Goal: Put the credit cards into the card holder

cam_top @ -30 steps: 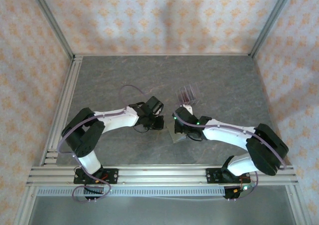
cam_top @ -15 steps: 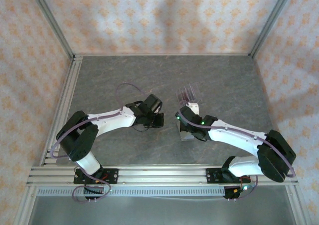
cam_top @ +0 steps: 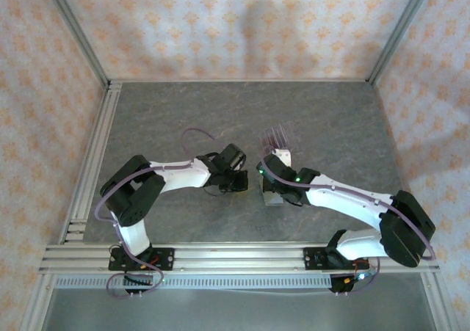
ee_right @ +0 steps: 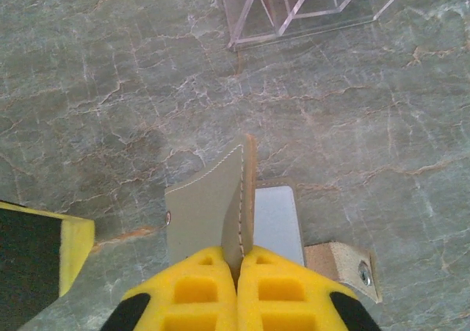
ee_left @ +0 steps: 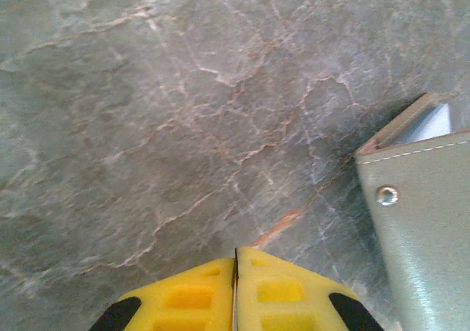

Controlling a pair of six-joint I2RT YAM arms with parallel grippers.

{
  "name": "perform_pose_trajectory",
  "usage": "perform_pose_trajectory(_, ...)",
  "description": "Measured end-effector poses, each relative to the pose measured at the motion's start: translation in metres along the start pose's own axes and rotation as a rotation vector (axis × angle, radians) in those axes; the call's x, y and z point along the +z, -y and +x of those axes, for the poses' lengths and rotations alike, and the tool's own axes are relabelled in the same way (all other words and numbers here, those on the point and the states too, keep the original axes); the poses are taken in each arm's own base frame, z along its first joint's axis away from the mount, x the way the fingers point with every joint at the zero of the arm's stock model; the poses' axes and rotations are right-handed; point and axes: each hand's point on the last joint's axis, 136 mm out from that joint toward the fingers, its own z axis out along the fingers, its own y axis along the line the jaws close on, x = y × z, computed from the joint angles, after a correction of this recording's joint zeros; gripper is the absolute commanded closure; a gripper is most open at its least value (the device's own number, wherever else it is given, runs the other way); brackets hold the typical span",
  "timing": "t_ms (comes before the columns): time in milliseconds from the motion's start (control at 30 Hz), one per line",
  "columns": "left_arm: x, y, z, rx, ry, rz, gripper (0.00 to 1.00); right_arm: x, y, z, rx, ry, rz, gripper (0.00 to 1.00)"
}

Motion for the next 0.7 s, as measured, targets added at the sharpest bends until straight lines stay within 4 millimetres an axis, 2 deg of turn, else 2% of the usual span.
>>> perform_pose_trajectory(200, 0.004, 0.014, -0.001, 0.006, 0.005, 0.035, 0.90, 0.000, -0.010, 0.000, 0.021, -0.011, -0.051, 0.82)
perform_pose_trajectory(433, 0.017, 0.014, 0.001, -0.007, -0.006, 0.034, 0.90, -0.001, -0.024, 0.002, 0.035, -0.028, -0.124, 0.79)
perform_pose_trajectory(633, 0.018, 0.014, 0.001, -0.020, -0.004, 0.037, 0.91, -0.001, -0.032, 0.002, 0.048, -0.035, -0.164, 0.78)
perform_pose_trajectory(700, 0.018, 0.014, 0.001, -0.022, -0.004, 0.037, 0.91, 0.000, -0.035, 0.003, 0.049, -0.042, -0.178, 0.74)
